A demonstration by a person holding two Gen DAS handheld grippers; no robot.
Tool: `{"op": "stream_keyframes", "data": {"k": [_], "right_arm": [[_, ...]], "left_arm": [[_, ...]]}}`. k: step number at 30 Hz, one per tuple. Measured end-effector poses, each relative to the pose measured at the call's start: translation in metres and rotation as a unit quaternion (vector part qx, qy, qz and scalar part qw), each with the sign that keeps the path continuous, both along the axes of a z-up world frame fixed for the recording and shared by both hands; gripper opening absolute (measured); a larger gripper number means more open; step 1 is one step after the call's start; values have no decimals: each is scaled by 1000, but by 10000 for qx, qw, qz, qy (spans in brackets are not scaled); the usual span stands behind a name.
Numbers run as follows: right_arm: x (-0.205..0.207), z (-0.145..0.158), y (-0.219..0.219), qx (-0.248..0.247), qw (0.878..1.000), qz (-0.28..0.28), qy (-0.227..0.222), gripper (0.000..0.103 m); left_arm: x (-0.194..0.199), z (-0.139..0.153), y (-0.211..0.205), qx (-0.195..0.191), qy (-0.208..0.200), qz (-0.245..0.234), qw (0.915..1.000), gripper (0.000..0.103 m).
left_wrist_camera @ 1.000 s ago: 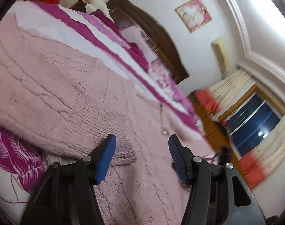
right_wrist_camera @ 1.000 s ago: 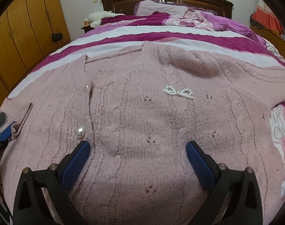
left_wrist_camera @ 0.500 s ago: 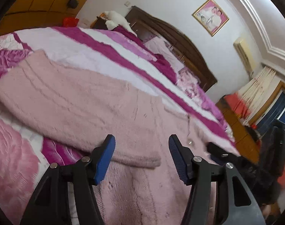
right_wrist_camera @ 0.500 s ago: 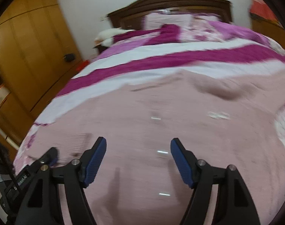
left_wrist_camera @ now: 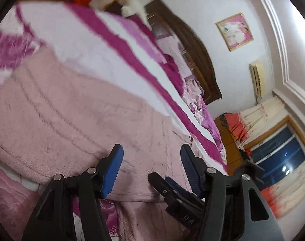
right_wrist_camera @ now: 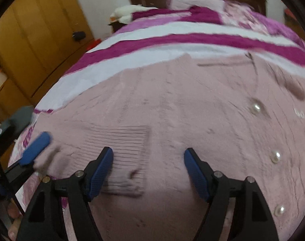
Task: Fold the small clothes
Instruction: 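Move the right gripper to the other sleeve cuff, then grasp the other sleeve cuff with the right gripper and lift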
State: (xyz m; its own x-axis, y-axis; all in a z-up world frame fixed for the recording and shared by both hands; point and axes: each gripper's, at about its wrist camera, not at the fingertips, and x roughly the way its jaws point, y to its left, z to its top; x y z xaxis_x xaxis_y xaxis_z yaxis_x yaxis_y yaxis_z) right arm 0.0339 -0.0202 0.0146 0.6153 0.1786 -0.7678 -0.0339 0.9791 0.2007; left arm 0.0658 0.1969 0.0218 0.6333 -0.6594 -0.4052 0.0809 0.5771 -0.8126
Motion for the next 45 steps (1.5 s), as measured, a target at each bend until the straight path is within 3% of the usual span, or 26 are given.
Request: {"op": "stream_keyframes", "data": {"k": [1,2,4,5,7,12,18,25,30,39,45], "right_arm": [[0,-1,8,-76,9999,148,-1,43],[0,-2,14,-168,9995,246,-40,38],[1,-2,24,-279,9989,386,-57,13],[3,-1,30,-309,9986,427,-53,11],[3,2,36,-403,9982,419,-138,10],[-11,14,20,-6,9981,290,-542,9],[-20,41,4,-369,9945,371,-905,9],[-29,78,-30,-539,9897,189,-1310,9],[-41,103,-59,-802,9826,65,-1673,9],[-40,107,-114,-1276,9795,20,-1561,9],[-49,106,-168,-965,9812,-340,-1634,9]], "left_arm": [[-2,-4,1,-31,55,59,10000,36],[-2,-6,2,-51,78,123,9999,36],[-4,-6,2,-45,32,250,9997,36],[-5,-4,2,-30,-5,300,9995,36],[-5,-1,2,49,-73,361,9993,36],[2,4,-6,166,45,112,9998,36],[-4,31,-28,598,-529,-192,9966,36],[-9,42,-58,1231,-857,-575,9870,36],[-3,31,-67,1244,-606,-893,9863,33],[0,24,-77,1283,-459,-834,9872,33],[0,14,-98,1649,-409,-1000,9804,33]]}}
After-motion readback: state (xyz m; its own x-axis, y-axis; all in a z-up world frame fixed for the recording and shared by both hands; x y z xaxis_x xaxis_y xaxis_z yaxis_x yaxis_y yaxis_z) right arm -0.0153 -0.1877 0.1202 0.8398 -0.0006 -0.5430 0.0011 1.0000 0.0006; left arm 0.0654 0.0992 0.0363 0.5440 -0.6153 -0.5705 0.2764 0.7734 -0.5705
